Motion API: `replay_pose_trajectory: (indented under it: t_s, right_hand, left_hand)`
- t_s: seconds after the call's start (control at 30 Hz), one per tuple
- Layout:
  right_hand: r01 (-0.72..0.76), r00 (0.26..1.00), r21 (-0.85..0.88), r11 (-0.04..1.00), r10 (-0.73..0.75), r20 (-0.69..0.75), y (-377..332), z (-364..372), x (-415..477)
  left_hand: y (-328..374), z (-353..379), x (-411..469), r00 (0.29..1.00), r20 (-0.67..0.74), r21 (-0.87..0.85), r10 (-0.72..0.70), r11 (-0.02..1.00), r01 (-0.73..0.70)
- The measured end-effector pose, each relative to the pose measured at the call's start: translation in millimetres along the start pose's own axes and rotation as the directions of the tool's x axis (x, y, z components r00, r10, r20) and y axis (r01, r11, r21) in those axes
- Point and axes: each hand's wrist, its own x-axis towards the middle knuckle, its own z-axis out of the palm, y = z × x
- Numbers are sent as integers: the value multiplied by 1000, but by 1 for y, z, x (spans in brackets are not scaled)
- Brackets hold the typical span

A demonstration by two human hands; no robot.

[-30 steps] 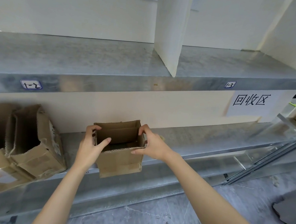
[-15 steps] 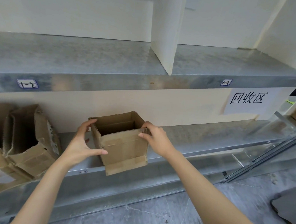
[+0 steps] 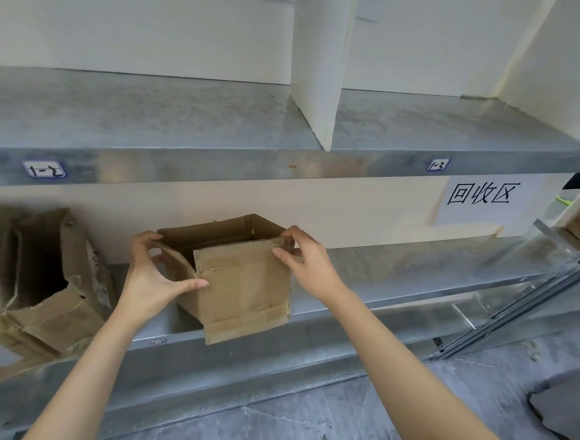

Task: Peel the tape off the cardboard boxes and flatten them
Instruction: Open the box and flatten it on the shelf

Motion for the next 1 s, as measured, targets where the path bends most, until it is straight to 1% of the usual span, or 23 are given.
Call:
replay_pose_trajectory:
  t_s: [0.07,0.17,0.33,0.47,0.57,0.67,0.77,0.83,0.93,1.0]
  right_hand:
    - [-37,999,18,999,37,18,2,-4,2]
    - [-75,997,22,997,75,36,4,-9,4]
    - [-72,997,111,991,75,-27,8,-6,10]
    - [-60,998,219,974,54,33,5,0,8]
    - [-38,998,257,966,26,51,3,2,8]
    - [-101,993,295,950,80,84,-3,0,9]
    - [-134,984,276,952,95,149,-3,0,9]
    - [-143,980,266,954,98,175,1,3,9]
    - [-134,987,193,972,113,117,8,9,10]
    - [-155,986,189,970,141,84,11,14,10]
  left_hand:
    - [2,-1,0,999,20,-31,-39,999,40]
    - [7,-3,0,997,61,-75,-51,996,55]
    - [5,-7,4,996,93,-94,9,996,-1]
    - [2,-2,1,1000,16,-96,24,995,-23]
    - [-4,1,1,998,-63,-123,-5,992,-3]
    - [-9,3,4,989,-136,-119,-56,992,40]
    - [-8,6,6,984,-162,-86,-71,995,58]
    - [-9,9,10,984,-155,-80,-93,993,81]
    - [-10,10,13,982,-114,-91,-151,986,141]
    - [-9,11,14,978,-98,-108,-186,979,175]
